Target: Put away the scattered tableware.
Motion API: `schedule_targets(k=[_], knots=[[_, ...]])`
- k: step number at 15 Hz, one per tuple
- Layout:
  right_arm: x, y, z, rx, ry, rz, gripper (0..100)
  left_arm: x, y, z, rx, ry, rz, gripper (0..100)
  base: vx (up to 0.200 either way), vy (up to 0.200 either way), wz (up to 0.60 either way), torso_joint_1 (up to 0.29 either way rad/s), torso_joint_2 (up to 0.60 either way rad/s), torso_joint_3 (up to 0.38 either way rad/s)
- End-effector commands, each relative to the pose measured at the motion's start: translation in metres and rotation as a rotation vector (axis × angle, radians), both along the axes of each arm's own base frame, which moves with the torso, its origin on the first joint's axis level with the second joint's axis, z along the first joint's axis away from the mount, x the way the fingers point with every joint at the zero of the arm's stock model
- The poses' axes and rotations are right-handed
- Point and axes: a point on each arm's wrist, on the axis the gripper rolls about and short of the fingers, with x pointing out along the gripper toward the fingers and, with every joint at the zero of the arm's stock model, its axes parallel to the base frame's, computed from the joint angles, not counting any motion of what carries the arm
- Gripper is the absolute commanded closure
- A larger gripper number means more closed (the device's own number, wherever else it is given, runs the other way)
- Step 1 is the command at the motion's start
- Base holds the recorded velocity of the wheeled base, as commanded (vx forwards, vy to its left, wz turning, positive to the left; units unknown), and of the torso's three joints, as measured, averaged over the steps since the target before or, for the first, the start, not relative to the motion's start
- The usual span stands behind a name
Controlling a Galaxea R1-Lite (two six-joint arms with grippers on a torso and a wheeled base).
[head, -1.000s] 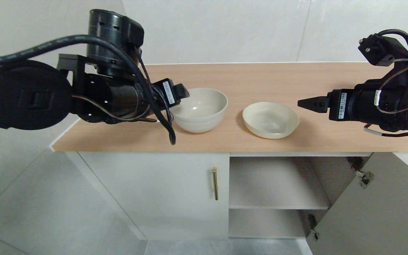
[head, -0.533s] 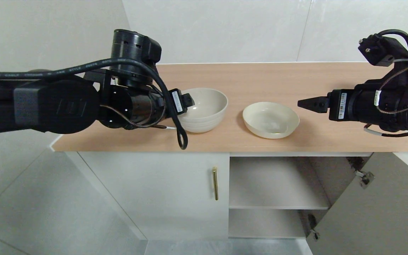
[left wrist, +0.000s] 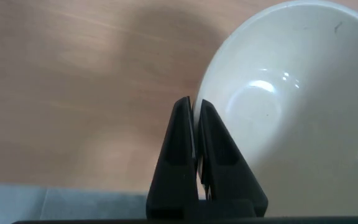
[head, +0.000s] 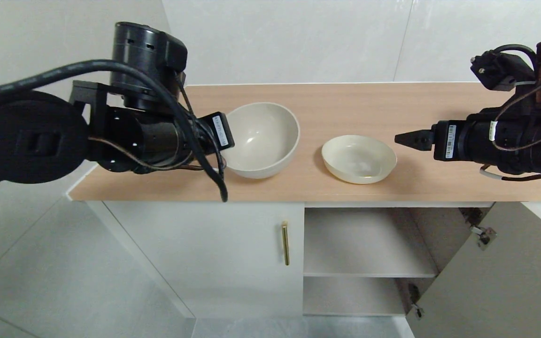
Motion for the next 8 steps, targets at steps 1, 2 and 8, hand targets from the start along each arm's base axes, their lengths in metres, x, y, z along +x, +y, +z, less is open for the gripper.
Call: schedule_targets(k=[1, 2, 8], knots=[[0.007, -0.001, -0.005, -0.007, 0.016, -0.012, 0, -0.021, 0.013, 0.017, -0.022, -0.043, -0.002, 100, 0.000, 0.000, 0.00, 0.000, 0.00, 0.000], [0.012, 0.001, -0.010, -0.014, 0.031, -0.015, 0, -0.029, 0.016, 0.019, -0.019, -0.049, -0.012, 100, 0.000, 0.000, 0.00, 0.000, 0.00, 0.000], [0.052, 0.017, -0.040, -0.058, 0.090, -0.117, 0, -0.046, 0.007, 0.014, 0.004, -0.096, -0.085, 100, 0.000, 0.000, 0.00, 0.000, 0.00, 0.000]])
